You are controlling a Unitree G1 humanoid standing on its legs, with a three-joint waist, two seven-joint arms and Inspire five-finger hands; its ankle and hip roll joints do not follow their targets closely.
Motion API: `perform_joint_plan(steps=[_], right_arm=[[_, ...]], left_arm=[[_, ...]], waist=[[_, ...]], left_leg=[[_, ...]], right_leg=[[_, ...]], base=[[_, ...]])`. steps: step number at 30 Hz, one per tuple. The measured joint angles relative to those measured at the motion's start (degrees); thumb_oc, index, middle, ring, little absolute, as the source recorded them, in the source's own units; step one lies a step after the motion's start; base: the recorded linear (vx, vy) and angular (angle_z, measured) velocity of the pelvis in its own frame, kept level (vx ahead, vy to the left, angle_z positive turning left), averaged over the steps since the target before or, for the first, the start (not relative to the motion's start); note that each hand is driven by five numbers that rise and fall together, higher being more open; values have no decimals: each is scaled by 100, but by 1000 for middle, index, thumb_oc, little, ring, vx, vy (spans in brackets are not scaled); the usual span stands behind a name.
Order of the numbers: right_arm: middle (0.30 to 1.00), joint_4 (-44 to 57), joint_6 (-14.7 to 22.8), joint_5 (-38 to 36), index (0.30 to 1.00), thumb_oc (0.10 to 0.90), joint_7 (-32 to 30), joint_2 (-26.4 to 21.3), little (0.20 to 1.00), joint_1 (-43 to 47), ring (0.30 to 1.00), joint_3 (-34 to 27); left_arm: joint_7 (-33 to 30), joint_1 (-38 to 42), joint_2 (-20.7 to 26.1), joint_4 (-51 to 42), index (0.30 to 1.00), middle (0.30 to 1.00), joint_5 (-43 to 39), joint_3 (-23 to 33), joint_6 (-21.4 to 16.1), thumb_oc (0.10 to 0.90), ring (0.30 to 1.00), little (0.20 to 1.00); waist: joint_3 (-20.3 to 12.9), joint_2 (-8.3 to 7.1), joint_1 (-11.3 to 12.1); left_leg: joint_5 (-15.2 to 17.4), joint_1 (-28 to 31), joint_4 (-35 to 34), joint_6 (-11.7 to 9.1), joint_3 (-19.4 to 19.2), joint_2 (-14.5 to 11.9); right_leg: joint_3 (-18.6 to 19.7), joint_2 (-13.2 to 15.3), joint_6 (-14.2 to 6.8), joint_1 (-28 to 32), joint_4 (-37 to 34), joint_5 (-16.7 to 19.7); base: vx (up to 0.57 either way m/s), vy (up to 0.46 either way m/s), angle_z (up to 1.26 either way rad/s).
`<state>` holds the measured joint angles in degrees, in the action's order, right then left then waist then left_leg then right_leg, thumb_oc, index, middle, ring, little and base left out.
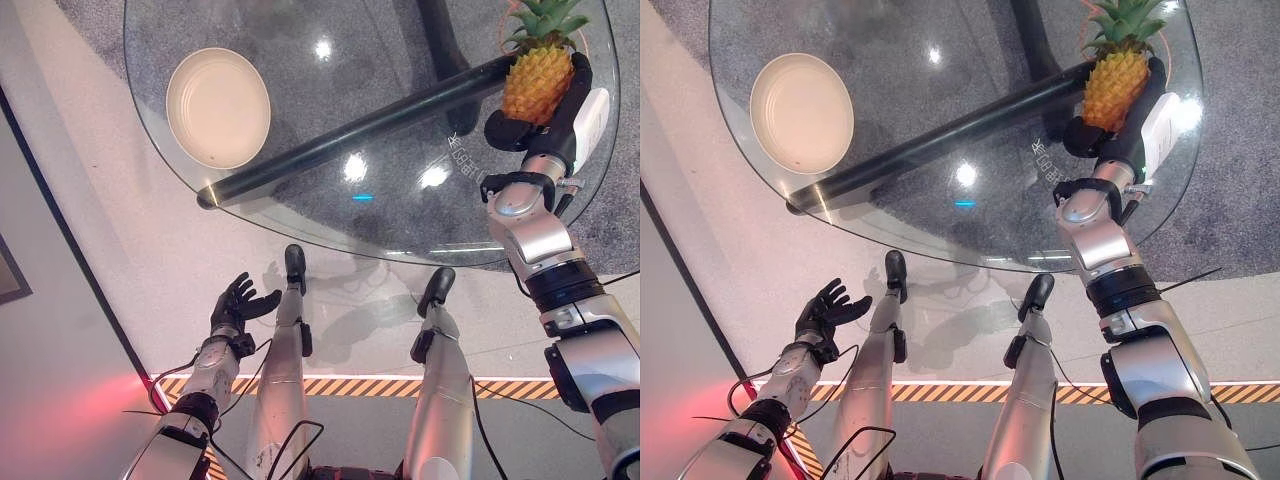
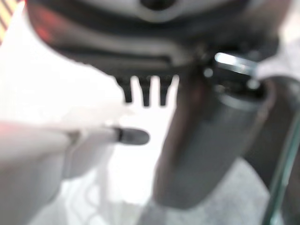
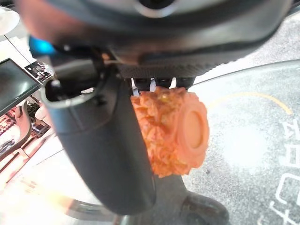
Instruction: Pick up the fruit to the plate
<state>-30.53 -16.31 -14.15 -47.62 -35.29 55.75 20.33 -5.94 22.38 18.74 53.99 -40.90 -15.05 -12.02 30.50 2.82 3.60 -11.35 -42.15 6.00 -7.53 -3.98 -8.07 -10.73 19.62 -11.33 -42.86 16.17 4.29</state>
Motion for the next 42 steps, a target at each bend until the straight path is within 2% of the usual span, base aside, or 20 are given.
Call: perform_joint_plan(steps=[1, 25, 34, 37, 42], right_arm=[[300, -4, -1, 0, 300, 100, 5, -21, 200, 6, 300, 5], [300, -211, -83, 10, 300, 100, 85, -139, 200, 150, 300, 15], [300, -190, -31, 72, 300, 100, 85, -139, 200, 133, 300, 12], [300, -93, -18, 177, 300, 100, 88, -151, 200, 56, 300, 0], [300, 408, -37, 340, 300, 100, 125, -207, 200, -312, 300, -40]], left_arm=[[0, 0, 0, -2, 900, 900, 0, 0, 0, 800, 900, 900], [1, 23, 6, -53, 900, 900, -15, -6, 6, 800, 900, 900], [-122, 23, 7, -145, 900, 900, -369, 28, -56, 800, 900, 900], [-203, 23, 6, -230, 900, 900, -632, 160, -113, 800, 900, 900], [-391, 80, 7, -413, 900, 900, -1151, 721, -265, 800, 900, 900]], waist=[[0, 0, 2], [-4, 6, -17], [-4, 7, -17], [-3, 8, -19], [2, 18, -37]], left_leg=[[-1, 0, 0, 1, 0, 2], [-16, -2, -1, 12, 5, 17], [-18, -2, -1, 11, 6, 20], [-18, -1, -3, 11, 5, 22], [-18, 0, -13, 11, 4, 24]], right_leg=[[0, 3, 0, 0, 1, 0], [-2, 15, -9, 11, 2, -8], [-2, 16, -9, 11, 2, -8], [-2, 19, -9, 10, 2, -8], [-3, 21, -11, 10, 6, -8]], base=[[0, 0, 0], [0, 0, 0], [0, 8, 0], [1, 13, 0], [0, 0, 0]])
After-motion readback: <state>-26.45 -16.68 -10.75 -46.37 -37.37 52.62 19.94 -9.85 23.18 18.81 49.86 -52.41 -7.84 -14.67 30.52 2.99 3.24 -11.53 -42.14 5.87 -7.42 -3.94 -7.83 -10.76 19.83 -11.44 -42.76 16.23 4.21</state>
